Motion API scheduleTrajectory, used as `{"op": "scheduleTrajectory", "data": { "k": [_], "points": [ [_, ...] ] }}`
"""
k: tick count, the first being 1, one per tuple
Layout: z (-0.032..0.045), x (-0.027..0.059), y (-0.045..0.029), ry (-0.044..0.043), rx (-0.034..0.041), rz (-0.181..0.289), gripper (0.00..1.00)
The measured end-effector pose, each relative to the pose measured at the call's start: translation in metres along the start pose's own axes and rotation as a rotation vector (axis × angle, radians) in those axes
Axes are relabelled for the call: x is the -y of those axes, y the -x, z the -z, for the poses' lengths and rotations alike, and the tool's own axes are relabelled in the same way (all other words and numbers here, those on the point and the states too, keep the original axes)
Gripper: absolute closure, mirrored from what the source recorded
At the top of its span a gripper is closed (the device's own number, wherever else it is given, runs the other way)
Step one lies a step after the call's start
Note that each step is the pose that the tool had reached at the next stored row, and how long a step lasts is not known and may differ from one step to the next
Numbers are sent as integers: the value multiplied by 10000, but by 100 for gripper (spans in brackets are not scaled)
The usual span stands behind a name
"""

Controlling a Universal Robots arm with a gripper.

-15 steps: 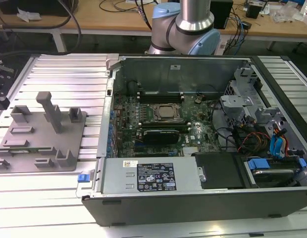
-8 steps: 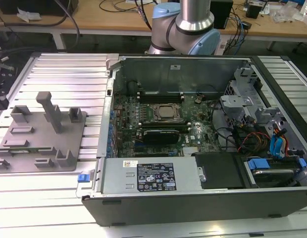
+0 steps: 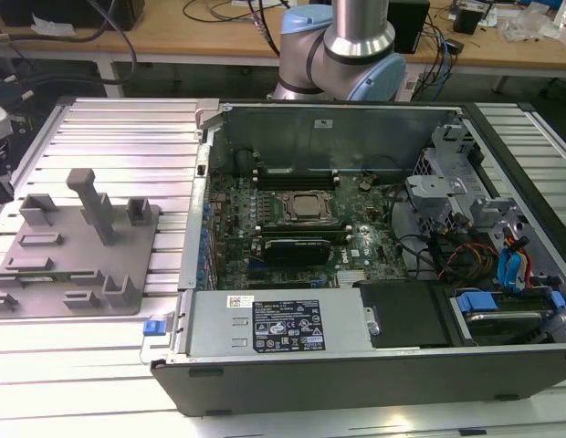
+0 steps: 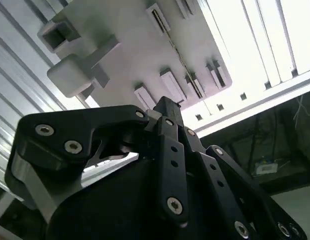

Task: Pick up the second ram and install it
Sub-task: 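Pick up the second ram and move it above second insertion slot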

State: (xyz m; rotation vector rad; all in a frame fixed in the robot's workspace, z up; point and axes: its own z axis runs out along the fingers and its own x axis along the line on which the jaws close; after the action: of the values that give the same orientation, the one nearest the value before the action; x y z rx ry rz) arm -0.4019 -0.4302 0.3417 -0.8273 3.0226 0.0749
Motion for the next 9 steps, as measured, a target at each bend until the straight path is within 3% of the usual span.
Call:
{"op": "scheduleTrajectory", "data": {
  "k": [3,9],
  "points": [
    [-1,0,0,20,-46,1054,92],
    [-2,0,0,46,-106,2377,92]
  ]
}}
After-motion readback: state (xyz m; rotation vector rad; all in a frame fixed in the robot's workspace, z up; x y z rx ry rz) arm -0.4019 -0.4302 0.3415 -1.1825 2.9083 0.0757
